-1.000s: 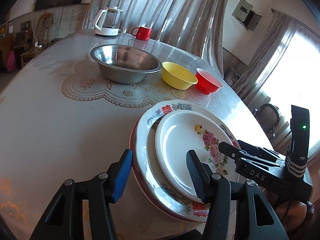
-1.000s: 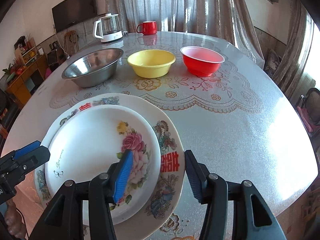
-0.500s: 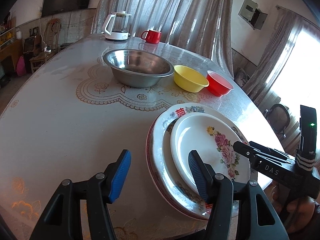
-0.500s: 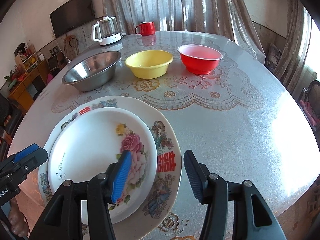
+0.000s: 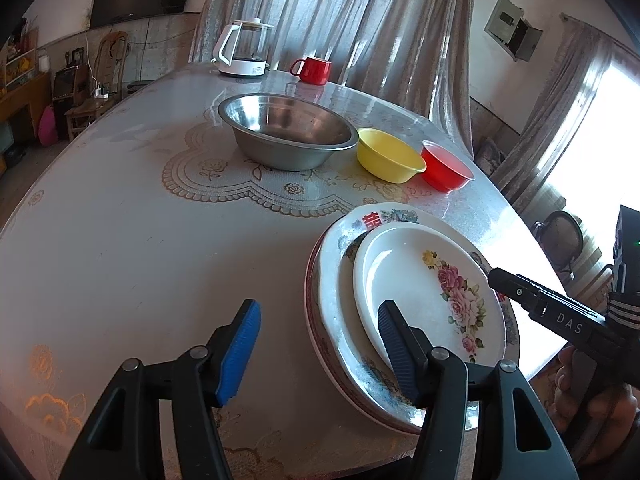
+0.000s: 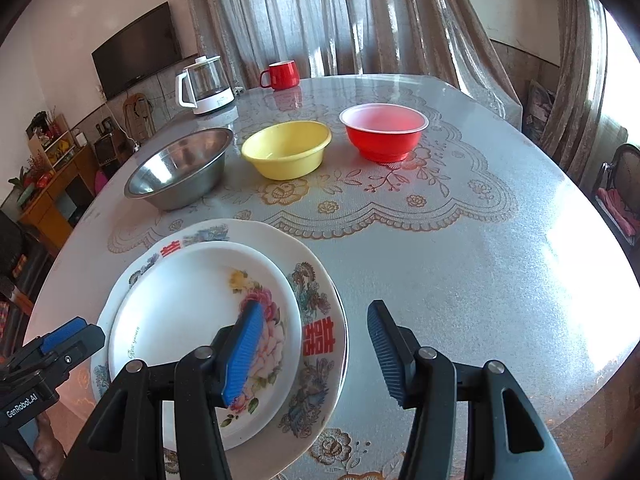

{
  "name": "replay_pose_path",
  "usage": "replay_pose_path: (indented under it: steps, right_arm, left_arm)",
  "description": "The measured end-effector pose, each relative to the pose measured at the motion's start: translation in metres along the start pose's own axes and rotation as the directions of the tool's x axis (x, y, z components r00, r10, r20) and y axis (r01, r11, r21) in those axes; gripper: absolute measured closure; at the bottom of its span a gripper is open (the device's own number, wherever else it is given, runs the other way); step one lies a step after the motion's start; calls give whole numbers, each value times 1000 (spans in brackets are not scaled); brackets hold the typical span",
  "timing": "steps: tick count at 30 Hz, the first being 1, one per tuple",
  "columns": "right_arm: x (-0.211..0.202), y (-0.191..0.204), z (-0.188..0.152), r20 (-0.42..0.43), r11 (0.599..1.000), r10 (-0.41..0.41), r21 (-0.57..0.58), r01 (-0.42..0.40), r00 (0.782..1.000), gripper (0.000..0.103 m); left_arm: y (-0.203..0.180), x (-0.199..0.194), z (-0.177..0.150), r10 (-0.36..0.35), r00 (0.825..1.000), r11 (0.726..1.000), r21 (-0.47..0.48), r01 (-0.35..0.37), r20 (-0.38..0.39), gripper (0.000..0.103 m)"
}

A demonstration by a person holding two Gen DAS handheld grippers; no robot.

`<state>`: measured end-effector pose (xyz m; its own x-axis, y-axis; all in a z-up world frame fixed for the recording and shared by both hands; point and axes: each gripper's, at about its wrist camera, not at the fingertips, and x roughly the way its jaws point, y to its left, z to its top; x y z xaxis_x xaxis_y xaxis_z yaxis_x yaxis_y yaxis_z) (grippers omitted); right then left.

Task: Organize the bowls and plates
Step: 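Open the left gripper and withdraw from the plate stack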

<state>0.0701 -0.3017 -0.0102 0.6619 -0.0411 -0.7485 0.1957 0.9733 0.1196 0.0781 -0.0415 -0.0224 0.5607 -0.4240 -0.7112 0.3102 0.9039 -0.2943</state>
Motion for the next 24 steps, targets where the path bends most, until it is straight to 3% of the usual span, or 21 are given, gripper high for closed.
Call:
replay_pose_path:
  steps: [15,24]
  right_arm:
    - [2,18,3,-16,995,99,-18,-99,995,47]
    - [5,33,14,-15,988,147,-48,-148,989,47]
  left_arm:
    - [19,6,1,36,999,998,-54,-37,-25,41]
    - [32,0,7,-16,1000,995,-101,15,-9,40]
